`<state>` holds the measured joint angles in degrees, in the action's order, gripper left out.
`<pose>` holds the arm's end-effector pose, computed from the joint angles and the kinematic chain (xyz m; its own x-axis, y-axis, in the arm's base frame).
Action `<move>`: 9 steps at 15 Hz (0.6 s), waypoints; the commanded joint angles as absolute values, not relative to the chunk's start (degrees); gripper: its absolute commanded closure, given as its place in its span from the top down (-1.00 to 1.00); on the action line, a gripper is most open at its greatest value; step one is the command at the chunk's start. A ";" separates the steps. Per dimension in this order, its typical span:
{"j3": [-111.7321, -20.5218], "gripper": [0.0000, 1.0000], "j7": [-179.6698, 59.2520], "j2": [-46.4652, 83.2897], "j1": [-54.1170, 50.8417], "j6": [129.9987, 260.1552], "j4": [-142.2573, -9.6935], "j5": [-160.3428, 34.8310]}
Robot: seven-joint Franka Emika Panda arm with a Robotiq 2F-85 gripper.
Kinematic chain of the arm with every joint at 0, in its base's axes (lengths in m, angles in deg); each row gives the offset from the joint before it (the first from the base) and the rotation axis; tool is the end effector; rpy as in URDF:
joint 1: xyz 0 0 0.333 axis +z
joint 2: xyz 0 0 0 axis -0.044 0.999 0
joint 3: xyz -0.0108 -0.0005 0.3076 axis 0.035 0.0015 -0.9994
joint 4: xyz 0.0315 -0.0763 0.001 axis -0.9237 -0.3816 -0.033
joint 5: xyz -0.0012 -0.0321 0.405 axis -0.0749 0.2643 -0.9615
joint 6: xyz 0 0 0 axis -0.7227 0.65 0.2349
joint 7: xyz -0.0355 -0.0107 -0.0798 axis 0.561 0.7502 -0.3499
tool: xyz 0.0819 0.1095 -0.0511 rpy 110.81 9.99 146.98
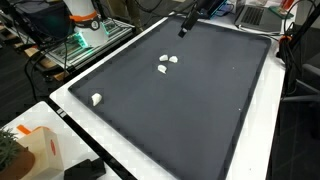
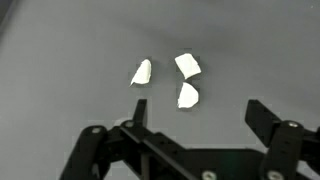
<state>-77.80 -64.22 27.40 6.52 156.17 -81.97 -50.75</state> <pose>0.5796 0.1344 0.2561 0.8365 0.2845 -0.4683 0.3984 -0.9026 0.1633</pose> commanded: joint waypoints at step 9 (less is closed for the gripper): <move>-74.72 1.00 -58.60 39.09 11.70 146.03 -69.76 -46.49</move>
<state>-76.08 -61.05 34.44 9.57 150.84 -74.93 -47.97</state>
